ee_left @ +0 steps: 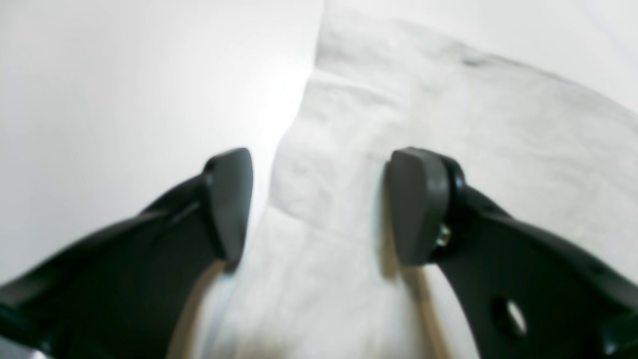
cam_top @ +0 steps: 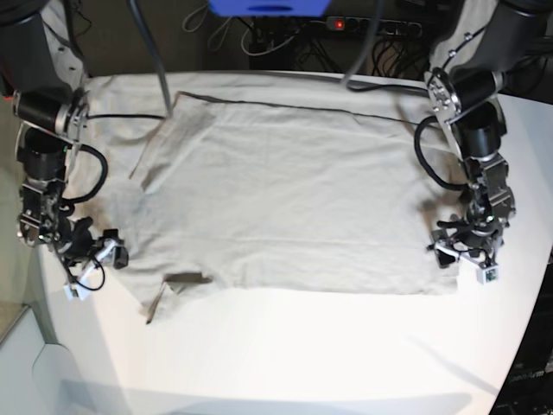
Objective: Layout the t-shirt on the table in an organized manner, then fold the t-shirt properly
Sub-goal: 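Grasp the hem corners with both grippers, then lift the hem with both grippers and fold it over toward the folded edge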
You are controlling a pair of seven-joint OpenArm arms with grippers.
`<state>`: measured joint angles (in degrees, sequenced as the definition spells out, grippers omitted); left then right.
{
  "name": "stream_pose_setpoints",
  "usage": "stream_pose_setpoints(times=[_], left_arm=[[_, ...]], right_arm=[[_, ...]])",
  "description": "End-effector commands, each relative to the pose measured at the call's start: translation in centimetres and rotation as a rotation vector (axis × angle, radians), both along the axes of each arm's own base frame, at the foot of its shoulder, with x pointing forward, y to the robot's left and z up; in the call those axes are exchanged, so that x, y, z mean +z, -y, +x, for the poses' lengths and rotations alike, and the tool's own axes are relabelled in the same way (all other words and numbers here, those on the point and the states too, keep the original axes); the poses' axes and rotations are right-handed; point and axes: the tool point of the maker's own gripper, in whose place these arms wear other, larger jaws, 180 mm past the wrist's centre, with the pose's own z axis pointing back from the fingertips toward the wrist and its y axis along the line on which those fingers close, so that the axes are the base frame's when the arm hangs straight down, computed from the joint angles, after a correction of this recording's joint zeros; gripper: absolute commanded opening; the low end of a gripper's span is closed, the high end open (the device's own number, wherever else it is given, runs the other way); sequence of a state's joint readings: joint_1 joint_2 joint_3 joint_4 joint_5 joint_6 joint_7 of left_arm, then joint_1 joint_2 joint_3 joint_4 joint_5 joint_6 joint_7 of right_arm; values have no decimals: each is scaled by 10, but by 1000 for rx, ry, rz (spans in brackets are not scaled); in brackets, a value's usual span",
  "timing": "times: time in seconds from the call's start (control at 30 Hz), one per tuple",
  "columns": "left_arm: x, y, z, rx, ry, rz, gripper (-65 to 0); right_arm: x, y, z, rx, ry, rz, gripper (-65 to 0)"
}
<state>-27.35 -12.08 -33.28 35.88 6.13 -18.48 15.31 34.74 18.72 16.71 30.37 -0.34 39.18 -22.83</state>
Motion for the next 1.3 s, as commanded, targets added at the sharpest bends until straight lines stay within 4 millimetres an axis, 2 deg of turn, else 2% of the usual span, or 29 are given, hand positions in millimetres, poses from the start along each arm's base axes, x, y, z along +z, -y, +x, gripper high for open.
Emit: stream_pose_setpoints(times=[0.0,0.13,0.2,0.3,0.4,0.43,0.47,0.53,0.67,0.83,0.9,1.03,1.13,1.17,1.27], left_arm=[[0,-1,1,3,-15,-12,-232],[-16,5,-7,-1,-46,-39,-235],[-22,7,-10,-2,-61,-47,-262],[-31,7,-20,1,-83,-51,-408],[-38,7,-27,2,-99,-51,-588],[-39,7,-29,4,-102,-51,-636],[-39,7,-29,4,-104,-51,-650],[-39,6,-29,5,-103,-51,-632],[-34,9,-25,-2,-89,-49,-647],[-12,11,-22,-12,-100,-41,-647],[3,7,-23,-6,-76,-32,-647],[23,2,-31,-4,-46,-13,-647],[31,1,-37,-2,-36,-10,-647],[33,0,-39,-2,-31,-11,-647],[39,-1,-39,-1,-14,-4,-647]], right_arm=[[16,4,11,7,34,-5,-414],[6,-6,5,17,19,10,-521],[6,-8,6,19,20,11,-572],[6,-8,5,20,17,10,-640],[6,-8,5,20,15,10,-648],[6,-8,5,20,15,10,-648],[6,-8,5,20,15,10,-649],[7,-6,5,19,18,7,-650],[14,-4,11,14,37,6,-650],[41,-3,33,14,94,3,-650],[51,-2,41,16,108,0,-650],[63,7,46,17,92,-31,-650],[72,12,47,19,98,-61,-650],[68,14,41,21,83,-76,-650],[73,18,33,35,83,-136,-650]])
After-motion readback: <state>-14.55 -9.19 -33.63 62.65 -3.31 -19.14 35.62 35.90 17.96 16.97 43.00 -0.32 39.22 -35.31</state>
